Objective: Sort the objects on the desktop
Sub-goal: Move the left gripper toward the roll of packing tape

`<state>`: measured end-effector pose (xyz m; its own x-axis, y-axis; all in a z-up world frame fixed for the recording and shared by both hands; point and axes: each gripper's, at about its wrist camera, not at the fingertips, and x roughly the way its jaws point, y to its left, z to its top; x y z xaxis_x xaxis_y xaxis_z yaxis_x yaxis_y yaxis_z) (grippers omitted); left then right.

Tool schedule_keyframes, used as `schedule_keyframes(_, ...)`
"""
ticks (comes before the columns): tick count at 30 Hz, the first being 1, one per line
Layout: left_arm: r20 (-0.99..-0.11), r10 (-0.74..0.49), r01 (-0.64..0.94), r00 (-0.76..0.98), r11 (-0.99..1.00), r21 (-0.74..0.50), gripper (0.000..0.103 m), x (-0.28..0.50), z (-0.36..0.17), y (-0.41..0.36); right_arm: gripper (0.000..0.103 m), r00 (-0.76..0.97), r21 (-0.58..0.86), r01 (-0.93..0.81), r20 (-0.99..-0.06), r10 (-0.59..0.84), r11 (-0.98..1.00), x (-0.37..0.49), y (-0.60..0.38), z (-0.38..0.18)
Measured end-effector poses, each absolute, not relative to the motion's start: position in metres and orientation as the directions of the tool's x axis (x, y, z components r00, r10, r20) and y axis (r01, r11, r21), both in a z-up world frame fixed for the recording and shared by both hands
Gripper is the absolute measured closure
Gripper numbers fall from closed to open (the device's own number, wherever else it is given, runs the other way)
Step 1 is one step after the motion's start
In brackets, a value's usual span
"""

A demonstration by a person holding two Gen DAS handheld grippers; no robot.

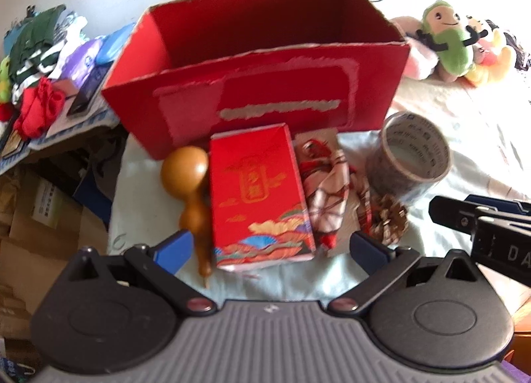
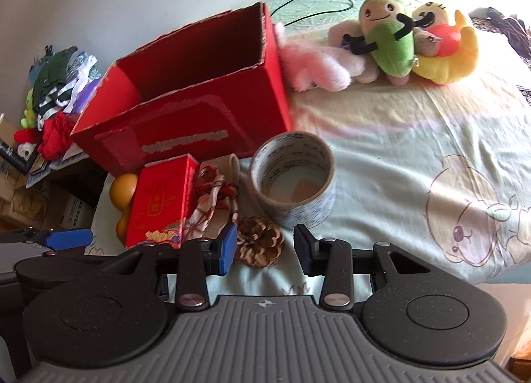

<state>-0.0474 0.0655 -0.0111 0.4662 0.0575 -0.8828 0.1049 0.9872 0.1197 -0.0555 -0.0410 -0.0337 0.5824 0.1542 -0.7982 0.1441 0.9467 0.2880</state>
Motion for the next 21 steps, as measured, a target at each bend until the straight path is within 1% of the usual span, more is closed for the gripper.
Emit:
schedule_keyframes(9, -0.878, -0.016, 0.131, 0.478, 0.99, 0.053, 0.002, -0.034, -0.008, 0.042, 0.062, 0.608, 0.315, 0.198, -0.782, 0.136, 0.928, -0.05, -0.075, -0.032)
schedule_keyframes(13, -0.896, -0.113, 0.15, 0.428, 0.987, -0.053, 0.002, -0.033, -0.009, 0.033, 0.062, 0.622, 0.33, 0.197, -0.77, 0.143, 0.923, -0.044, -0.09, -0.03)
schedule_keyframes(14, -0.899, -0.13, 0.153, 0.419, 0.986, -0.071, 0.003, -0.033, -0.009, 0.032, 0.062, 0.624, 0.335, 0.195, -0.768, 0.147, 0.922, -0.042, -0.093, -0.03)
schedule_keyframes(16, -0.898, -0.136, 0.145, 0.417, 0.986, -0.083, 0.009, -0.029, -0.008, 0.028, 0.062, 0.626, 0.352, 0.187, -0.762, 0.165, 0.917, -0.037, -0.1, -0.03)
schedule_keyframes(18, -0.895, -0.142, 0.122, 0.424, 0.988, -0.099, 0.01, -0.022, -0.006, 0.029, 0.062, 0.626, 0.365, 0.174, -0.758, 0.183, 0.915, -0.031, -0.106, -0.031)
schedule_keyframes(19, -0.893, -0.159, 0.107, 0.42, 0.986, -0.125, 0.011, -0.017, -0.007, 0.031, 0.062, 0.623, 0.364, 0.17, -0.759, 0.186, 0.916, -0.027, -0.108, -0.032)
schedule_keyframes(21, -0.887, -0.203, 0.084, 0.414, 0.979, -0.185, 0.015, -0.008, -0.008, 0.032, 0.062, 0.614, 0.365, 0.157, -0.764, 0.198, 0.918, -0.02, -0.113, -0.035)
